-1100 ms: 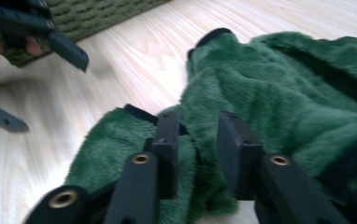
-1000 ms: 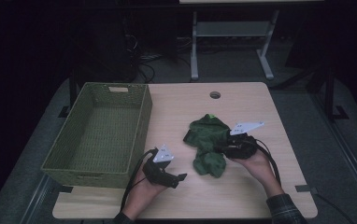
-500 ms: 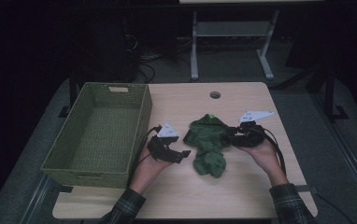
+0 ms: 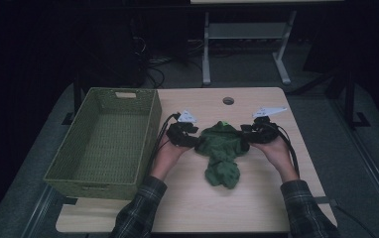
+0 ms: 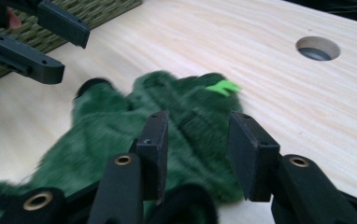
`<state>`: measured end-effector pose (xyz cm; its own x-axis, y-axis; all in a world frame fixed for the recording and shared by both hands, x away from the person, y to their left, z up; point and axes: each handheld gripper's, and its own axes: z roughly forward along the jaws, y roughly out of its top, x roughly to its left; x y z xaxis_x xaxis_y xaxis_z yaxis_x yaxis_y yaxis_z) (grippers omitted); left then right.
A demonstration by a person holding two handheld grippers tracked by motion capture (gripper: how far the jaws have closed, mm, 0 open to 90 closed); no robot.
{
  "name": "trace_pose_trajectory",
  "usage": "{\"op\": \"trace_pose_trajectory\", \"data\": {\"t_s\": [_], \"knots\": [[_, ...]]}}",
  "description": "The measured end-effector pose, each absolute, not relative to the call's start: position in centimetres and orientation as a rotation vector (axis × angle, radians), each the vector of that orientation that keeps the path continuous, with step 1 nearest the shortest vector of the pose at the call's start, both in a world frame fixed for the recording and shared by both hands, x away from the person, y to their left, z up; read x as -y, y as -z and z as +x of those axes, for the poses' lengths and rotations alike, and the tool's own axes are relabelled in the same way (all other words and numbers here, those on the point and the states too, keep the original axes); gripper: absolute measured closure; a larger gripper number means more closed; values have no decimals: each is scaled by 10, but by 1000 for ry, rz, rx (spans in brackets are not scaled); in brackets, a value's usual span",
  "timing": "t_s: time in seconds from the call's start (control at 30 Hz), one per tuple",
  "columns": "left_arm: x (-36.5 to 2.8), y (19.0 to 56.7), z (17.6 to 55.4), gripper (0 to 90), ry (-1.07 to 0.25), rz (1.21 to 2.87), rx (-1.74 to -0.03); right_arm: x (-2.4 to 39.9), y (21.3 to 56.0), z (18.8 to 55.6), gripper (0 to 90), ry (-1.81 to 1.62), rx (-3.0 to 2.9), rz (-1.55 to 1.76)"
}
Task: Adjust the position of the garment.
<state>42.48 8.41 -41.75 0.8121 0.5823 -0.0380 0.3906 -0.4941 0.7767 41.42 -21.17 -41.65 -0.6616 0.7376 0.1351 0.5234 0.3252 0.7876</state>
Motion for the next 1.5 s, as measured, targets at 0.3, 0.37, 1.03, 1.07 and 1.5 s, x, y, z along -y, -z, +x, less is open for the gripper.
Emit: {"op": "trace_pose_trajectory", "data": {"t_s": [0.3,0.37,1.03,1.07,1.5], "knots": [[-70,440,465,507,-254,2193,-748,218,440,439,587,-1189,-2352,1229],[-65,443,471,509,-257,2220,-736,218,443,443,586,-1184,-2365,1237],[-52,468,489,715,-175,2262,-718,212,472,457,760,-1109,-2444,1281],[-52,468,489,743,-171,2268,-717,212,472,457,790,-1110,-2443,1283],[-55,447,485,875,-167,2198,-734,216,451,452,876,-1198,-2385,1245]]}}
